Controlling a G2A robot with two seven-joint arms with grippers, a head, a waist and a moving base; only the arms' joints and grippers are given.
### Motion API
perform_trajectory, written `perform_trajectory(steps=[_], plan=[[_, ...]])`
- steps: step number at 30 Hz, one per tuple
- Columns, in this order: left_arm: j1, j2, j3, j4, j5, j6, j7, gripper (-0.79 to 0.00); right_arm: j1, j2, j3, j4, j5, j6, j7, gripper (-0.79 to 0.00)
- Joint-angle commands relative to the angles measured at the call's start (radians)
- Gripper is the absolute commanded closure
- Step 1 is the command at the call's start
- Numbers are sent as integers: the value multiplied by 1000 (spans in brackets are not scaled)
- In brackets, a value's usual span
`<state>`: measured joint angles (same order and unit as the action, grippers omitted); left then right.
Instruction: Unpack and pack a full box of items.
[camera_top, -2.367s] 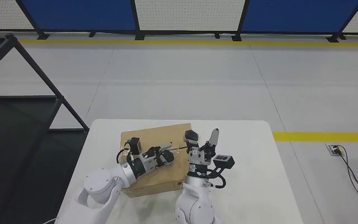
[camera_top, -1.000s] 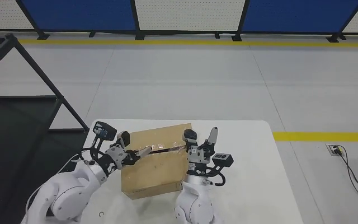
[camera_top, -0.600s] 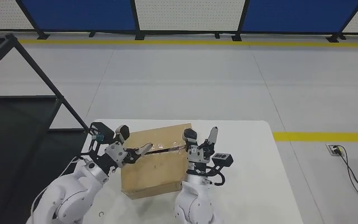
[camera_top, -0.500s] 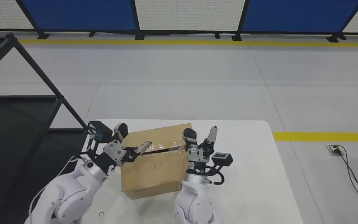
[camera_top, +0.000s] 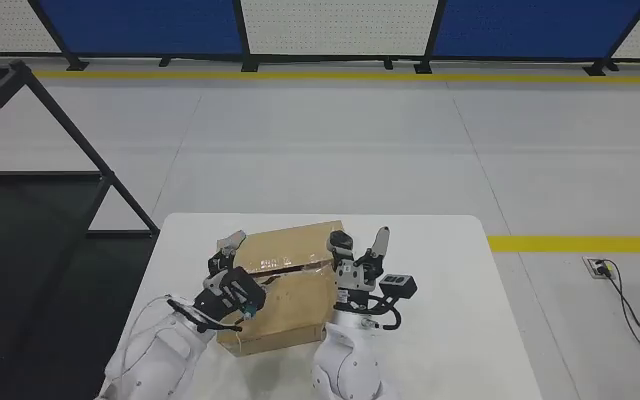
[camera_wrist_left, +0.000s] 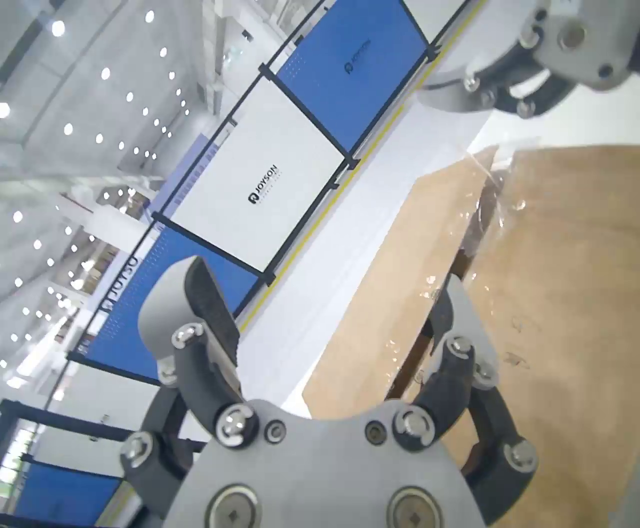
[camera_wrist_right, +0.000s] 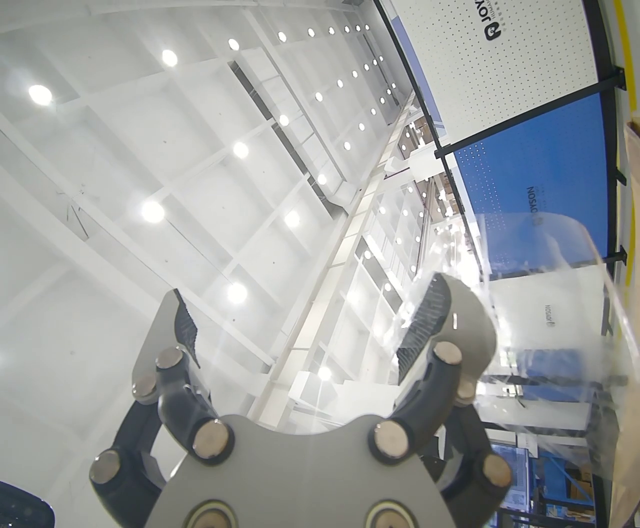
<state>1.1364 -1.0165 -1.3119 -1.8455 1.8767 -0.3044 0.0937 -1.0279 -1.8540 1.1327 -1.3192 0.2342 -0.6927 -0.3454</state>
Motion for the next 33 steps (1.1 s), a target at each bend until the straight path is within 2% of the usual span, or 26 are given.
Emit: perform_trajectory(steps=[1,5,8,16,20,23,33], plan=[[-24,2,0,36,20,-29,54,-785,-6,1,-1,-4,1,-5,-1,-785],[-64,3,-15,90,-71,-131,138,-785,-20,5,-3,-17,5,-16,2,-785],[-100,3,-28,118,-135,-212,142,-785,-33,9,-9,-36,39,-10,29,-785],[-113,4,-29,119,-115,-214,114,-785,-57,17,1,-64,67,17,65,-785],[-109,2,-12,115,-86,-183,105,-785,-61,18,7,-68,76,29,78,-785],[-125,1,9,126,-61,-213,118,-785,-66,18,11,-74,81,37,86,-785],[-252,0,75,235,-10,-358,188,-785,-97,25,19,-112,130,72,130,-785]])
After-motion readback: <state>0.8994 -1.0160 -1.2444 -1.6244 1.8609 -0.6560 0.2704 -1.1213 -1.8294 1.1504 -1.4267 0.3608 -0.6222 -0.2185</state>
